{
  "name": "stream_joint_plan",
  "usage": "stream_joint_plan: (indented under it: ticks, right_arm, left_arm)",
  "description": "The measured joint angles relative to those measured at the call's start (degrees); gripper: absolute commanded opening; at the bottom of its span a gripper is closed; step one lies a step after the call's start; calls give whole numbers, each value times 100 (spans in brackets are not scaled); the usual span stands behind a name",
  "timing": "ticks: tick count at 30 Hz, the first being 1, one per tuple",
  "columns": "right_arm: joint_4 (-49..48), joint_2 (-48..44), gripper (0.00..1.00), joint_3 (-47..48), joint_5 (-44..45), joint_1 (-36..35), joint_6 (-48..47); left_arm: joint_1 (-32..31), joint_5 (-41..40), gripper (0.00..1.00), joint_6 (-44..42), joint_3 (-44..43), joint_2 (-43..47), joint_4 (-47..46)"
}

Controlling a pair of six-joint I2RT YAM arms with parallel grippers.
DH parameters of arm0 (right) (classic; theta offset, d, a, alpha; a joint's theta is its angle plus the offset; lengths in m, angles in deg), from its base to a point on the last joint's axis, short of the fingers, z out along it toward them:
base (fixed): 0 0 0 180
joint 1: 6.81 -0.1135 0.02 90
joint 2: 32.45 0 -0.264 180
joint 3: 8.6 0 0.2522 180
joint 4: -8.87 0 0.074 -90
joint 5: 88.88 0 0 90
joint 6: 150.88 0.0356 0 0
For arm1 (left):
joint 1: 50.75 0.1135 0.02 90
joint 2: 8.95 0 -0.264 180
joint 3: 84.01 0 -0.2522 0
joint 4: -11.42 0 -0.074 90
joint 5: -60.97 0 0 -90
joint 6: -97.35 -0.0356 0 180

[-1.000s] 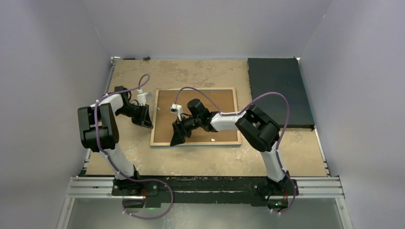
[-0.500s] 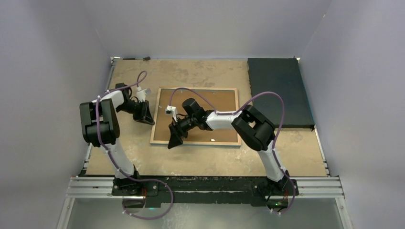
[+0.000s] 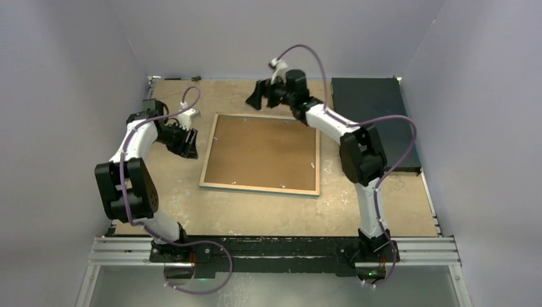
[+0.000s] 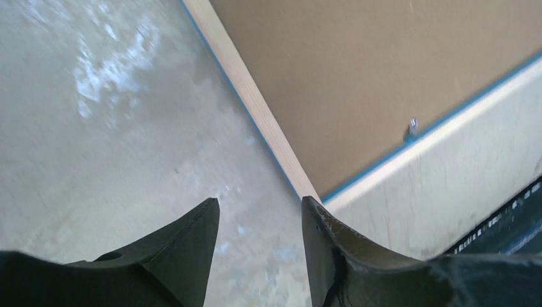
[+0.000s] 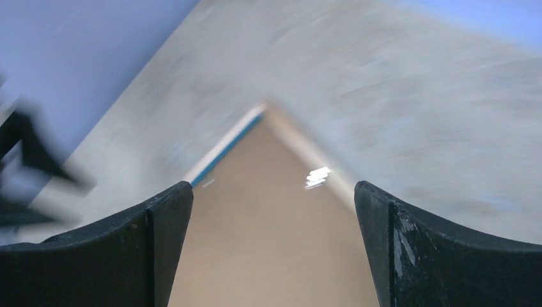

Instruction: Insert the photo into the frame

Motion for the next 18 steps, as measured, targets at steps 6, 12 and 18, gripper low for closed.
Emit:
stream_joint_plan:
  ticks: [6,12,18]
  right_arm:
    - [2,455,99,706,1283,1019,-48]
    - [330,1388,99,1204,1558,1296,-28]
    - [595,1749,99,1231,1499,1305,48]
  left_arm:
    - [-205,-302,50,-977,942,719,492]
    - [-708,-769,50,-1434,1971,1154,577]
    - [-800,-1095,50,-1338,2490,1427,-35]
